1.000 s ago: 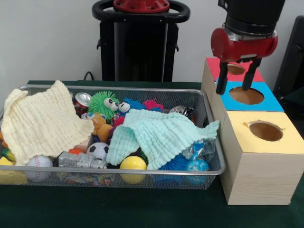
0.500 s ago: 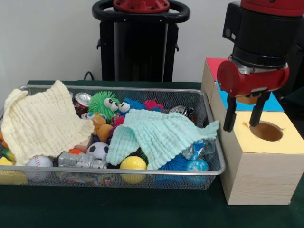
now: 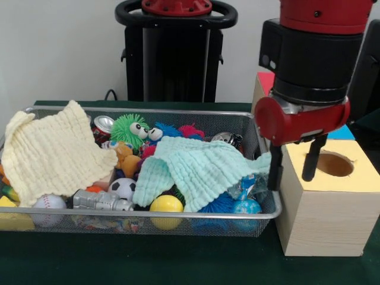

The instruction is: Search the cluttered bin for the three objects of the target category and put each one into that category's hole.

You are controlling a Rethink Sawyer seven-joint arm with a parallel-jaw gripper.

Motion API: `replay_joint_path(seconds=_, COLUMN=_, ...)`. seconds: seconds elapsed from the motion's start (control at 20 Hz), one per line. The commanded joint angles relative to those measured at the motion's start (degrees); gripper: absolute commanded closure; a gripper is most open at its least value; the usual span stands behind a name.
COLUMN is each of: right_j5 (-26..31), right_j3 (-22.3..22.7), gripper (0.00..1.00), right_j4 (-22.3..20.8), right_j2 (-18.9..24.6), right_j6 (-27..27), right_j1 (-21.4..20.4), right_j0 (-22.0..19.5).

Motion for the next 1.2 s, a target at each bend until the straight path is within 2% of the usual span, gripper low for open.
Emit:
replay_joint_path(seconds=0.05, right_j5=1.3, right_j3=-2.96, gripper=0.0, right_j4=-5.12, right_j2=3.94, right_j6=-20.69, right_j1=3.02, right_j0=-3.22)
replay_joint_path(seconds=0.25, right_j5=2.79, right_j3=-3.21, gripper=0.0, right_j4=-6.02, right_j2=3.56, right_j6=-21.84, right_j1=4.22, right_j0=-3.6)
replay_joint_path(seconds=0.65, right_j5=12.84, right_j3=-7.93, gripper=0.0, right_j4=-7.31, right_j2=1.67, right_j6=-20.55, right_j1=9.8, right_j0=-1.65)
replay_joint_path(seconds=0.85, right_j5=20.27, right_j3=-10.35, gripper=0.0, right_j4=-7.21, right_j2=0.66, right_j6=-18.93, right_j1=13.08, right_j0=-0.24)
replay_joint_path(seconds=1.05, right_j5=18.33, right_j3=-9.56, gripper=0.0, right_j4=-7.52, right_j2=0.84, right_j6=-17.83, right_j1=14.59, right_j0=-0.37)
replay_joint_path(seconds=1.2, right_j5=15.25, right_j3=-6.96, gripper=0.0, right_j4=-7.33, right_j2=0.97, right_j6=-16.93, right_j1=13.71, right_j0=-1.1)
